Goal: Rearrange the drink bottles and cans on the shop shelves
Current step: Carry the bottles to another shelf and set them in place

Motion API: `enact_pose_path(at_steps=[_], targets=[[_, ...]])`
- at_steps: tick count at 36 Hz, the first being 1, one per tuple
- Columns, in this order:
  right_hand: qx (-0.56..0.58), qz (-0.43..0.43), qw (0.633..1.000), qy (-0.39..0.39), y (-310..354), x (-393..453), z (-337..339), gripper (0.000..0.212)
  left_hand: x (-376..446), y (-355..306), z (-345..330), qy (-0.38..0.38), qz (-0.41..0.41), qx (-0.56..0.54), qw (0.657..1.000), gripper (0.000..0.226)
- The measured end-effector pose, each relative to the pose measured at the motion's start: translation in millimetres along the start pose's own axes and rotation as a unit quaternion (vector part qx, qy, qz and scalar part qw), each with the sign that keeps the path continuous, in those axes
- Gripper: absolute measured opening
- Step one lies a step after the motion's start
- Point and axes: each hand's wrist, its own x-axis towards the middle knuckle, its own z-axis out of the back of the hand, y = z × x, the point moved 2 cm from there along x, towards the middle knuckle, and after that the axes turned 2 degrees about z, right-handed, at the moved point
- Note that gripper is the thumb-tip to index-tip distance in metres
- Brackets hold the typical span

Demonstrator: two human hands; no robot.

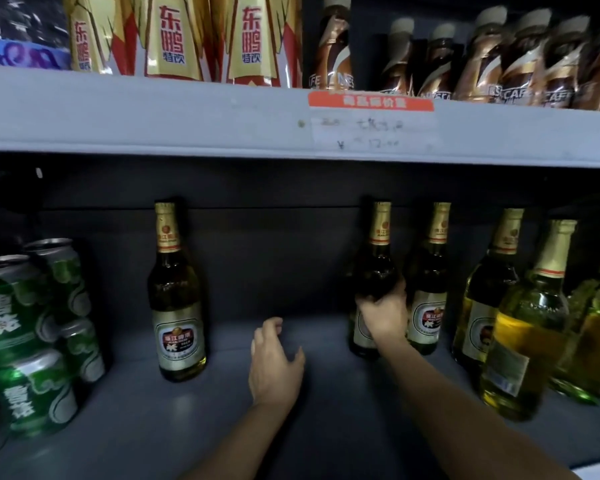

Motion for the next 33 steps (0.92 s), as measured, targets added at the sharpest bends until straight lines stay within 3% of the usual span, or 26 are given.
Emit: enact_pose_path(at_steps=[9, 14, 19, 25, 33], targets=[[-0.047, 0.016, 0.997, 0.062, 17, -15, -3, 0.083, 3, -8, -10, 0.051, 0.007, -0.008, 0.999, 0.059], [-0.028, 0.029, 0.994, 0.106, 32, -40, -29, 0.073, 4, -11, -10, 0.104, 0.012, -0.011, 0.994, 0.084], [-0.015, 0.039, 0.990, 0.137, 50, -61, -53, 0.069, 10, -5, -2, 0.100, 0.053, -0.029, 0.993, 0.096], [-0.019, 0.038, 0.987, 0.155, 57, -72, -73, 0.071, 18, 5, 16, 0.058, 0.073, -0.002, 0.996, 0.061], [-0.023, 0.056, 0.985, 0.164, 65, -78, -87, 0.079, 28, 11, 24, 0.028, 0.096, -0.006, 0.995, 0.042]])
